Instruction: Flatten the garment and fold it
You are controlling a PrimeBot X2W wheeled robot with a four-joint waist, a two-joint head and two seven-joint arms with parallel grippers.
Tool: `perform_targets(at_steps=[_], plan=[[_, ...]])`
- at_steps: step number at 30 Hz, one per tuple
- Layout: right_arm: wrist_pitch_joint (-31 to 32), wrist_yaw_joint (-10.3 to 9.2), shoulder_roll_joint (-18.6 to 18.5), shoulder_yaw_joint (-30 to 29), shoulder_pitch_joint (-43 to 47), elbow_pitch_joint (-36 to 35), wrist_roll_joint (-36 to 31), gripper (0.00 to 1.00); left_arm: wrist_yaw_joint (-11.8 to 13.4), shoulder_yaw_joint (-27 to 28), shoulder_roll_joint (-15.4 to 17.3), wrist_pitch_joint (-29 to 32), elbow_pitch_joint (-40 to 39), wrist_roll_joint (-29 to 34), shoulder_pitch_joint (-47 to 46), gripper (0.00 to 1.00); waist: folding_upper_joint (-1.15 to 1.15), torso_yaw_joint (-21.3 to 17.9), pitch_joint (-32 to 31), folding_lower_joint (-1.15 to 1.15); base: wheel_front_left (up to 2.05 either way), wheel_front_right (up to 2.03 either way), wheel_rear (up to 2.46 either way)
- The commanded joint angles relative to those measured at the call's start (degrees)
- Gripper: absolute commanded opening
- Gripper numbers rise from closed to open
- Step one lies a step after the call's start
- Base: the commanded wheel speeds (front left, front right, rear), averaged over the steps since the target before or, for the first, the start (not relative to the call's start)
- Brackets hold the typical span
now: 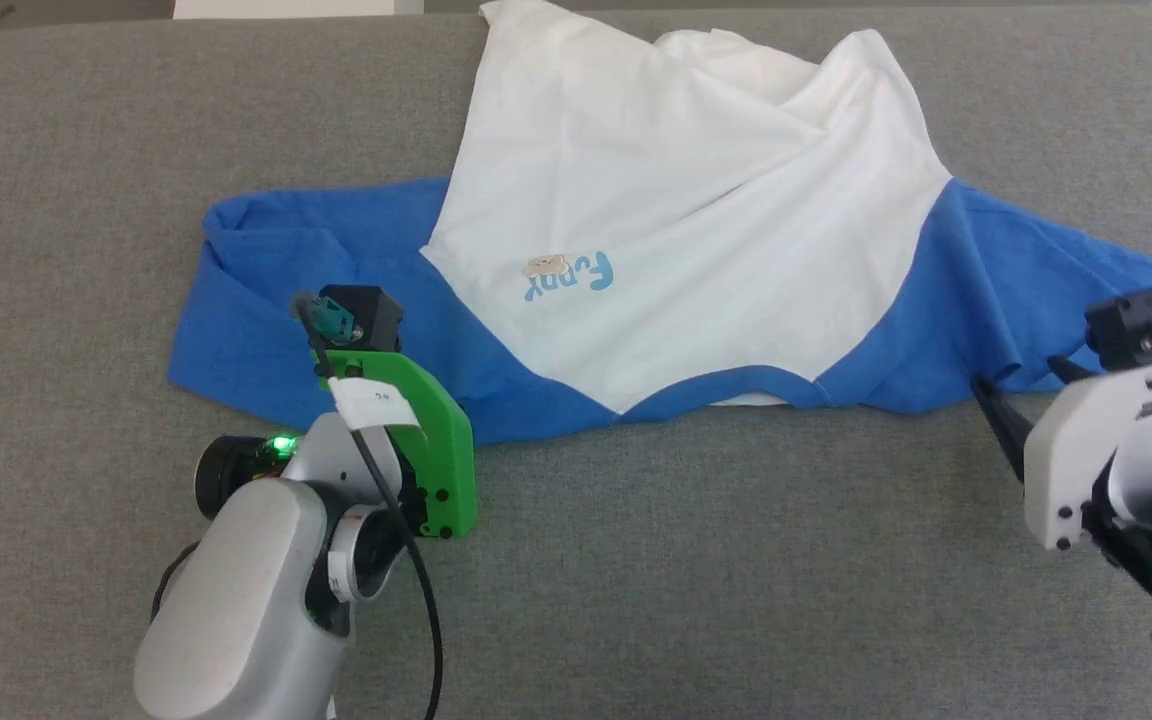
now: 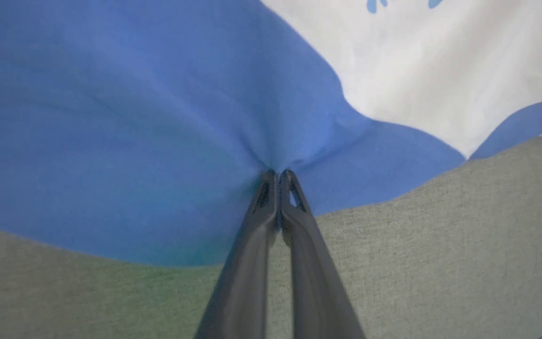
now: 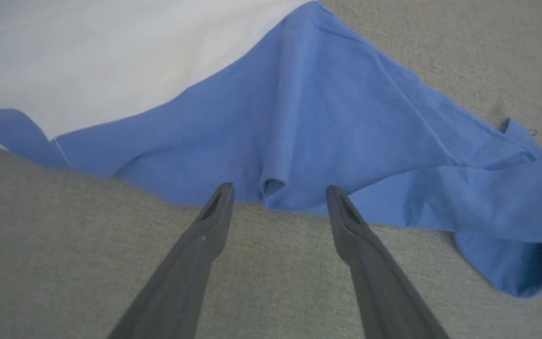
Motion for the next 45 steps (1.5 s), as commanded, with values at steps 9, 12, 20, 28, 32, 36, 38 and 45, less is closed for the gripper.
perform_targets(at_steps=[9,12,20,28,32,36,38,45], plan=[[3.03,-0.09,-3.48,7.15,-6.86,7.09,-0.34,1.0,0.6,-0.69,-0.8,-0.76,-1.33,0.6,-0.32,0.0,0.32,1.14,3.33,0.0,0.0,0.0,0.0],[3.29,-0.09,-4.01,8.78,-7.52,9.3,0.87,0.49,0.52,-0.9,-0.98,-0.98,-1.16,0.56,-0.54,0.0,0.32,1.35,3.8,0.0,0.0,0.0,0.0],[-0.26,-0.09,-5.42,8.69,-9.16,9.99,5.23,0.0,-0.45,0.76,-1.98,-4.6,-1.16,-1.56,-0.63,0.0,0.32,0.82,2.08,0.0,0.0,0.0,0.0],[-1.58,-0.09,-8.03,4.48,-11.73,3.46,11.18,0.0,-3.88,6.18,-2.93,-10.83,-6.99,-6.62,-4.43,0.0,0.32,0.06,-3.05,0.0,0.0,0.0,0.0],[-0.5,-0.09,-8.81,2.05,-14.88,-0.66,14.61,0.0,-4.77,9.61,-3.15,-14.37,-9.29,-7.89,-8.74,0.0,0.32,-0.66,-6.21,0.0,0.0,0.0,0.0],[0.74,-0.09,-9.24,0.22,-18.79,-3.72,16.74,0.0,-4.36,12.21,-3.46,-17.48,-10.09,-7.54,-13.61,0.0,0.32,-1.23,-9.02,0.0,0.0,0.0,0.0],[1.63,-0.09,-9.35,-0.46,-20.64,-4.83,17.99,0.0,-3.84,12.99,-3.54,-18.54,-10.24,-6.89,-16.02,0.0,0.32,-1.37,-10.01,0.0,0.0,0.0,0.0],[3.73,-0.09,-8.67,-2.99,-26.88,-7.26,20.72,0.0,-2.87,13.58,-3.01,-19.52,-9.45,-4.52,-24.36,0.0,0.32,-1.56,-11.17,0.0,0.0,0.0,0.0]])
